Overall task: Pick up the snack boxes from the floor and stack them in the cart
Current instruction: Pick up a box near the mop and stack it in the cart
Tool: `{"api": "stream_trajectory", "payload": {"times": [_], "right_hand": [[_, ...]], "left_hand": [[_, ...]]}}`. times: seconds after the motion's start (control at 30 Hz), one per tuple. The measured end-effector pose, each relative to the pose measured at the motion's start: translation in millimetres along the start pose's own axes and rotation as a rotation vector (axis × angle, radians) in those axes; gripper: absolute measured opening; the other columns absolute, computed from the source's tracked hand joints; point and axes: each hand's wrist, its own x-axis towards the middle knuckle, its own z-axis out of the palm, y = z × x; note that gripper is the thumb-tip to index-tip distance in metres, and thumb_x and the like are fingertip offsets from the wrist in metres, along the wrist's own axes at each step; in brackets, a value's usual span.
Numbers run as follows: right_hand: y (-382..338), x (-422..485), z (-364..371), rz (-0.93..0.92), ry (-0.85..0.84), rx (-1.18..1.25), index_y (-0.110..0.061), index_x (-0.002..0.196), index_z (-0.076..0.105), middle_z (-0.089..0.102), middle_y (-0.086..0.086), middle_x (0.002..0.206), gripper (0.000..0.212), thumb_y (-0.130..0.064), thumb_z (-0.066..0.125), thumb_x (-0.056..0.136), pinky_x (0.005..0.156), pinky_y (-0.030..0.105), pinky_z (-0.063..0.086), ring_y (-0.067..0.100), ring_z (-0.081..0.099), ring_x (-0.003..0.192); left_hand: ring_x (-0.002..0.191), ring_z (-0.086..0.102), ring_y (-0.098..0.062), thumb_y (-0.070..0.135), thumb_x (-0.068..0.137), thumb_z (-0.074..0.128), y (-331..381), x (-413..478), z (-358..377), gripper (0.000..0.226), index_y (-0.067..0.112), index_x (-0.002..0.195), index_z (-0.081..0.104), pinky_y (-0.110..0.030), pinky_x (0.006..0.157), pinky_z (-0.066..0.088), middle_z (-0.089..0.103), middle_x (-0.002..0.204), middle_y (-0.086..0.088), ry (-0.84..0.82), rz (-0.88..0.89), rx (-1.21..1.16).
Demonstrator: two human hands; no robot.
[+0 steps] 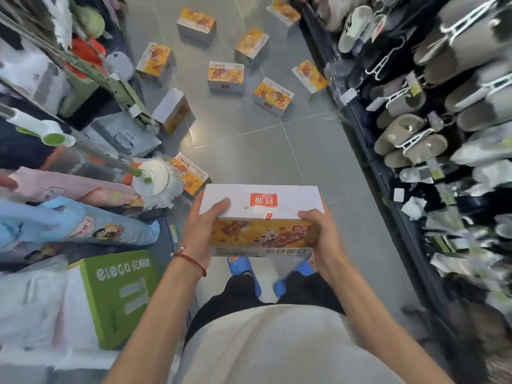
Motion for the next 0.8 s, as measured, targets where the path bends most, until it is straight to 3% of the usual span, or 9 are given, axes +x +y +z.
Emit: {"api": "stream_trajectory", "payload": {"times": [0.1, 0.23, 0.37, 0.53, 0.7, 0.8], "right_hand": [[10, -21, -27, -0.028, 0.083, 0.055, -0.023, 0.131, 0.060, 0.078, 0.005, 0.107, 0.060, -0.036, 0.063, 0.072, 0.073, 0.034, 0.055, 0.017, 0.076, 0.087], [26, -46, -66, -0.057, 0.161, 0.162, -0.022, 0.132, 0.058, 0.079, 0.004, 0.106, 0.061, -0.034, 0.063, 0.073, 0.069, 0.028, 0.055, 0.015, 0.076, 0.085], [52, -79, -123, -0.093, 0.275, 0.319, -0.015, 0.132, 0.058, 0.078, 0.009, 0.106, 0.064, -0.030, 0.065, 0.071, 0.061, 0.027, 0.057, 0.023, 0.075, 0.087], [85, -129, -193, -0.170, 0.366, 0.468, -0.028, 0.136, 0.057, 0.077, 0.006, 0.113, 0.066, -0.028, 0.064, 0.071, 0.075, 0.037, 0.059, 0.028, 0.075, 0.096], [119, -177, -261, -0.227, 0.517, 0.629, -0.032, 0.128, 0.062, 0.078, 0.003, 0.106, 0.060, -0.021, 0.065, 0.069, 0.063, 0.030, 0.058, 0.022, 0.075, 0.085], [140, -200, -296, -0.253, 0.607, 0.702, -0.031, 0.135, 0.059, 0.078, 0.007, 0.109, 0.066, -0.020, 0.065, 0.071, 0.074, 0.037, 0.058, 0.027, 0.074, 0.090]], "left_hand": [[0.103, 0.073, -0.028, 0.032, 0.081, 0.074, -7, -7, 25, 0.057, 0.032, 0.136, 0.057, -0.047, 0.088, 0.059, 0.074, 0.118, -0.003, -0.062, -0.016, 0.065], [0.103, 0.073, -0.033, 0.037, 0.075, 0.073, -20, -19, 62, 0.055, 0.035, 0.128, 0.060, -0.057, 0.092, 0.057, 0.075, 0.113, -0.004, -0.143, -0.018, 0.181], [0.103, 0.072, -0.036, 0.035, 0.073, 0.074, -44, -43, 113, 0.056, 0.031, 0.128, 0.062, -0.059, 0.092, 0.056, 0.075, 0.113, -0.006, -0.248, -0.006, 0.288], [0.100, 0.073, -0.033, 0.032, 0.079, 0.071, -79, -90, 181, 0.043, 0.034, 0.121, 0.064, -0.054, 0.089, 0.059, 0.077, 0.107, -0.004, -0.387, 0.027, 0.422], [0.100, 0.073, -0.032, 0.033, 0.075, 0.070, -123, -139, 248, 0.048, 0.031, 0.123, 0.062, -0.048, 0.086, 0.059, 0.076, 0.110, -0.006, -0.558, 0.016, 0.515], [0.101, 0.073, -0.030, 0.036, 0.075, 0.070, -149, -163, 286, 0.050, 0.029, 0.124, 0.060, -0.045, 0.081, 0.059, 0.076, 0.110, -0.004, -0.636, 0.012, 0.588]]}}
